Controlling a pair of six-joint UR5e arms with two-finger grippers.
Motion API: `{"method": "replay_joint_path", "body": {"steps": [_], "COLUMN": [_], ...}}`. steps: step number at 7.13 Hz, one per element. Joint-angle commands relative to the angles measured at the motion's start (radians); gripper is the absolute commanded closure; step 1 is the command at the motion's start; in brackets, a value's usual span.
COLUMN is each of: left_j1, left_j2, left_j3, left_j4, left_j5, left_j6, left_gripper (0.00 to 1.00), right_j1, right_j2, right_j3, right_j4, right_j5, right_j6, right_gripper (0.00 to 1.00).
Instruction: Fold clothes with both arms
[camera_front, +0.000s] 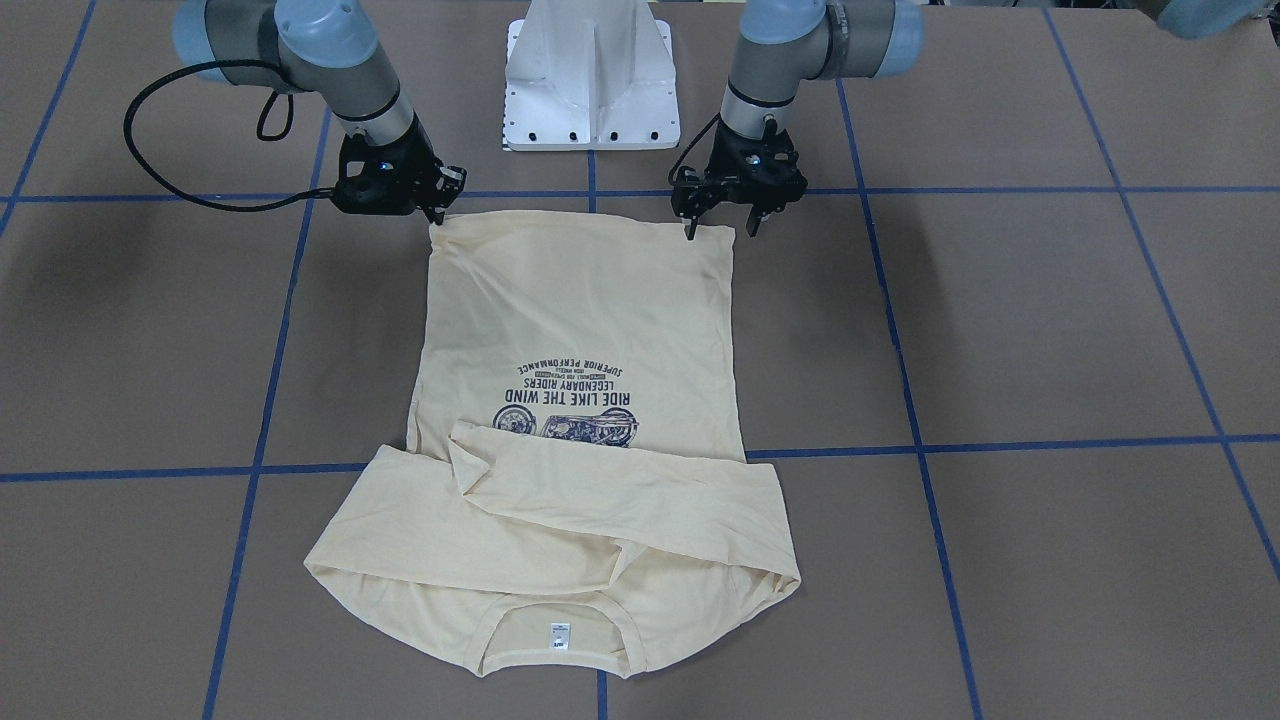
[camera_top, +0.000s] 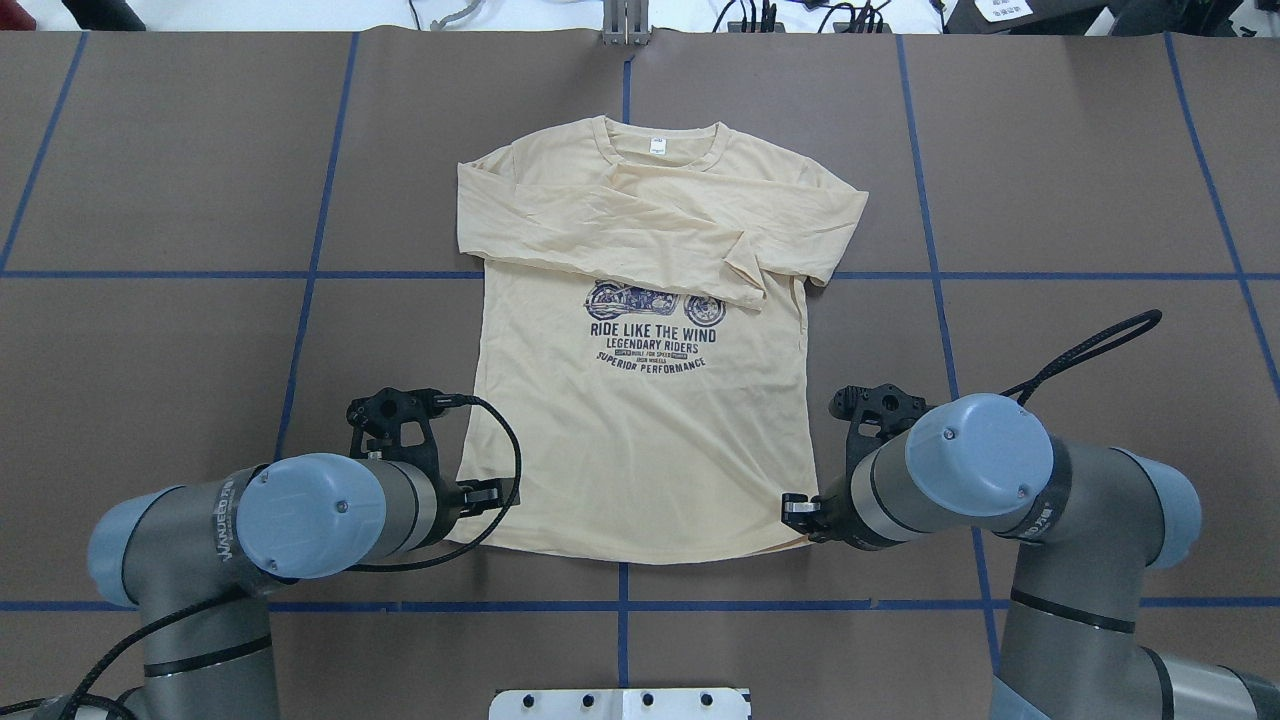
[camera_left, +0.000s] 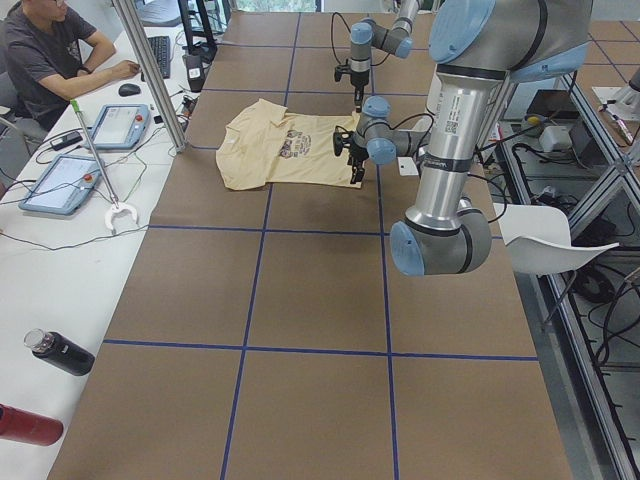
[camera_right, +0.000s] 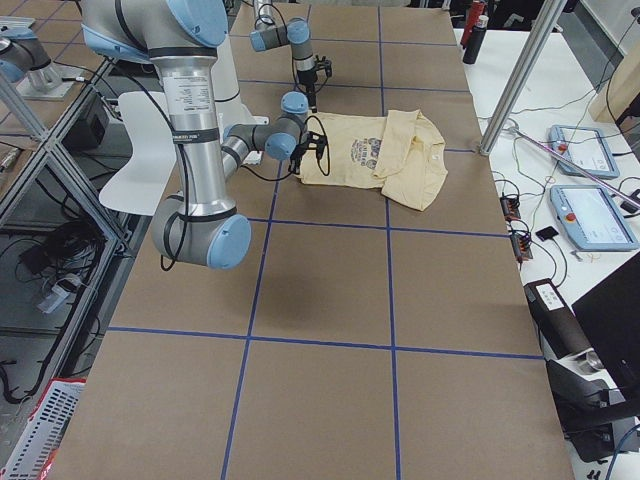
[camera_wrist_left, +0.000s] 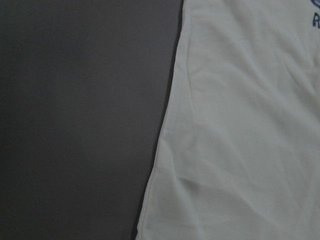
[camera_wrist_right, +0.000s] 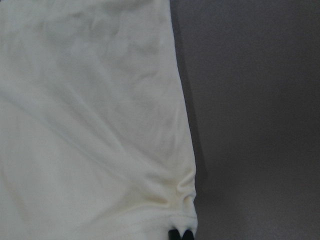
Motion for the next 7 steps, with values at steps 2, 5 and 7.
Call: {"method": "replay_joint_path", "body": {"steps": [2,5,7], "left_j1": [0.015,0.029,0.034], "left_j2": [0.003,0.003,0.003], "left_j3": [0.019,0.027,0.027], "left_j4": [0.042,0.043,0.045], "left_j5": [0.021,0.021,0.021], "left_j6": [0.002,0.002,0.002], "left_gripper": [0.14,0.24,0.3], "right_j1": [0.003,0.008,0.009], "right_j2": [0.014,0.014,0.014], "right_j3": [0.0,0.0,0.0], "right_j4": [-0.001,-0.001,-0.001], "right_j5": [-0.001,-0.001,-0.001], "right_j6": [0.0,0.0,0.0], "right_gripper": [1.0,1.0,1.0]}}
